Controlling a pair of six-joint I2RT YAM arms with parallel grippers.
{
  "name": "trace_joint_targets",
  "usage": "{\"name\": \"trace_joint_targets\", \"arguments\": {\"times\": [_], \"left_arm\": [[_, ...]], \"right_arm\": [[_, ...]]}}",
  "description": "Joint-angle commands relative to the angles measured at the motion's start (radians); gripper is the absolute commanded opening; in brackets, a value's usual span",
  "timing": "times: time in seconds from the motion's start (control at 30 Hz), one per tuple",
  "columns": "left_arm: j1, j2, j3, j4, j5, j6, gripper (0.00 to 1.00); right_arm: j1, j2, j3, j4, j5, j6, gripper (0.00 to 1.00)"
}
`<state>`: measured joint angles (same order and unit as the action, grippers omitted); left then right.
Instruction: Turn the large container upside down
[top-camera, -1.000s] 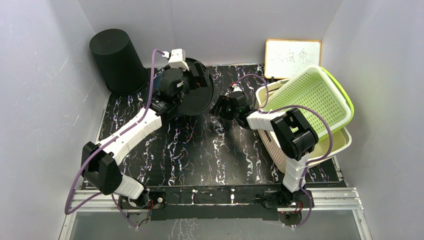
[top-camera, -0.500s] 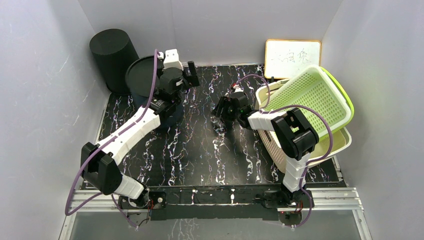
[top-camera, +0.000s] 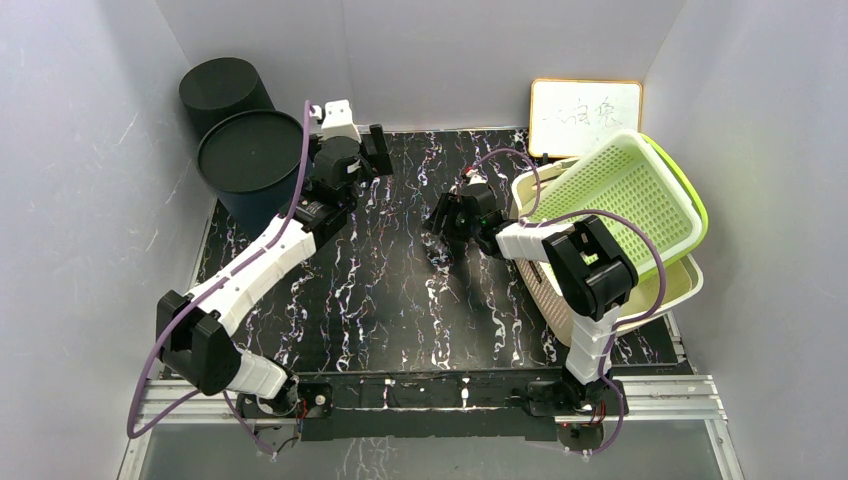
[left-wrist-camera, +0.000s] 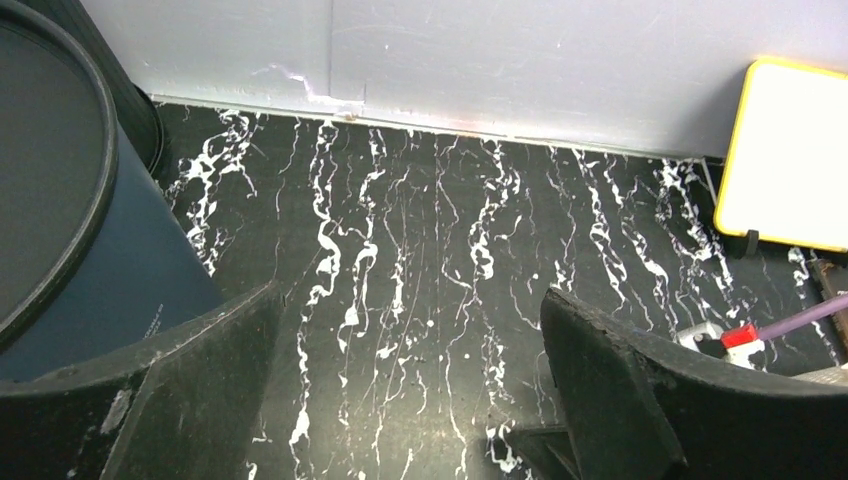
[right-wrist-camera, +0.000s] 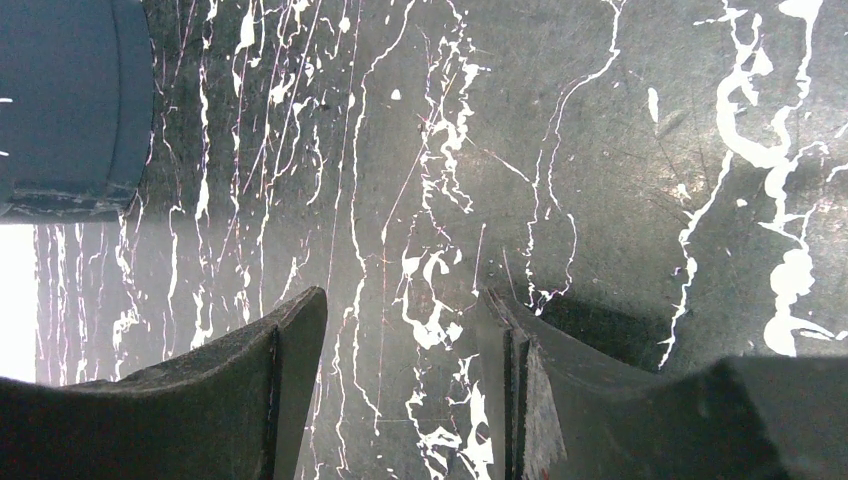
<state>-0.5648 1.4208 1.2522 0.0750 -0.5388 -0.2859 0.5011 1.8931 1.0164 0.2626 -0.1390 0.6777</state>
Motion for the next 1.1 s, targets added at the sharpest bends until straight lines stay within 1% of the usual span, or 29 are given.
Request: {"name": "trace_joint_targets", "arguments": {"times": [0.0,0.1,0.17,0.27,0.33,0.37,0.4,0.43,0.47,0.57,0.63,0.77,0.8,0.87,1.07], "left_arm": [[0.006,-0.046,0.067,-0.110,0.035,0.025,0.98],[0.006,-0.038,0.139,-0.252,0.102,0.053,0.99],[0.007,-0.043,0.139,-0.287,0.114,0.077,0.98],[0.016,-0.048,0.080,-0.204,0.147,0.102,0.99],[0.037,-0.038,0.022,-0.073,0.220,0.103,0.98],[0.050,-0.019,-0.005,-0.023,0.249,0.103,0.98],[0.060,0.005,-0.022,0.020,0.270,0.103,0.98],[0.069,0.038,-0.025,0.049,0.277,0.110,0.98],[0.075,0.070,-0.022,0.070,0.276,0.119,0.98],[0.085,0.142,-0.028,0.160,0.259,0.154,0.98],[0.094,0.171,-0.042,0.226,0.220,0.177,0.98],[0.130,0.229,-0.037,0.247,0.090,0.172,0.99],[0.136,0.237,-0.051,0.271,0.015,0.177,0.98],[0.157,0.246,-0.079,0.312,-0.089,0.175,0.98],[0.261,0.243,-0.135,0.291,-0.213,0.107,0.98]], "right_arm": [[-0.006,-0.045,0.024,0.001,-0.018,-0.042,0.54],[-0.004,-0.052,0.059,-0.041,-0.016,-0.075,0.55],[-0.003,-0.063,0.085,-0.074,-0.011,-0.096,0.55],[0.002,-0.092,0.108,-0.113,0.007,-0.119,0.55],[0.005,-0.115,0.117,-0.136,0.030,-0.131,0.57],[0.005,-0.126,0.123,-0.147,0.042,-0.139,0.62],[0.005,-0.137,0.129,-0.161,0.057,-0.146,0.81],[0.005,-0.145,0.134,-0.172,0.073,-0.155,0.96],[0.005,-0.161,0.137,-0.180,0.089,-0.165,0.98],[0.004,-0.210,0.137,-0.200,0.123,-0.188,0.98],[0.003,-0.232,0.132,-0.205,0.132,-0.197,0.98],[-0.008,-0.238,0.133,-0.221,0.092,-0.202,0.98],[-0.010,-0.240,0.132,-0.225,0.084,-0.202,0.98],[-0.010,-0.243,0.119,-0.218,0.074,-0.202,0.98],[-0.010,-0.281,0.045,-0.157,0.061,-0.228,0.98]]}}
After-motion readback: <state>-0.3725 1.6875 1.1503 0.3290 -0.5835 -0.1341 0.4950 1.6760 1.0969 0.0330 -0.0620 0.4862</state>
